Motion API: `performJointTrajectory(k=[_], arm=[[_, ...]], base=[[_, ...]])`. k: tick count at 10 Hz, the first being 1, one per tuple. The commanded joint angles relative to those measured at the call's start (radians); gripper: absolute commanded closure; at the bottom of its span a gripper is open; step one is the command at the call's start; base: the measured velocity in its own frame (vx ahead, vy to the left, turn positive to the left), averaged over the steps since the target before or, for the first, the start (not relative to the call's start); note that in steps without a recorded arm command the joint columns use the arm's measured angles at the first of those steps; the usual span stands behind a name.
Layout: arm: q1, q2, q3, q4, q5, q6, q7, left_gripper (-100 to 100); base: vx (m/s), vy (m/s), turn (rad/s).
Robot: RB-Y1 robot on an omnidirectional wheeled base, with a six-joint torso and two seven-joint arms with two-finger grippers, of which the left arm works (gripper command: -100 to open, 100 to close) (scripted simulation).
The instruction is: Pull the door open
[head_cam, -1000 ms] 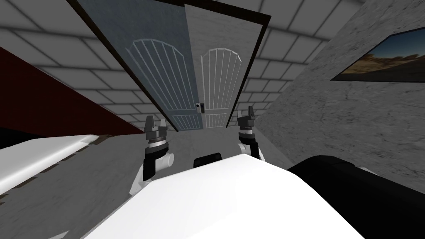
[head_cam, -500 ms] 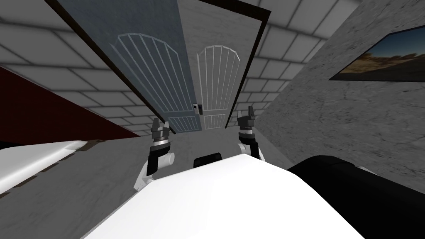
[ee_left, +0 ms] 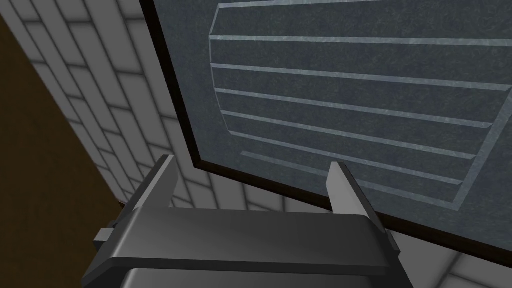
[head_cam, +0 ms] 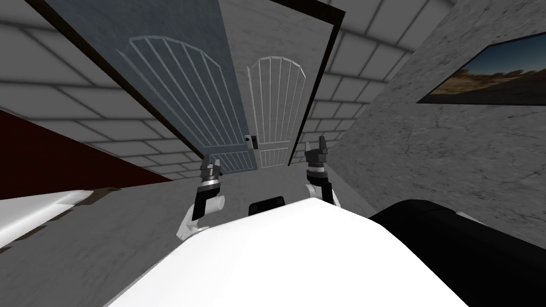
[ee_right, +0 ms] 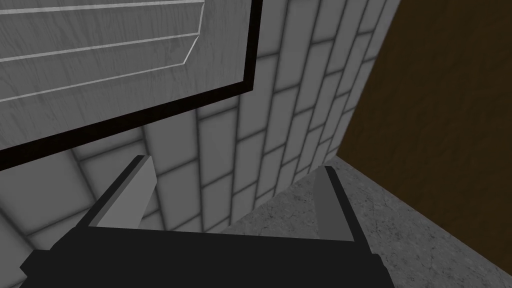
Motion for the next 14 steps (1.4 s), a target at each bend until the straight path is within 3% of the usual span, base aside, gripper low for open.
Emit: performJointTrajectory(k=[1, 14], arm=[[-0.016, 0.011, 0.007, 0.034, 0.006, 0.018, 0.011, -100], [-0.139, 0.072, 0.042, 0.349, 0.043, 0.096, 0.077, -100]], base=[[0.107, -0.023, -0.061], [0.106, -0.026, -0.067]])
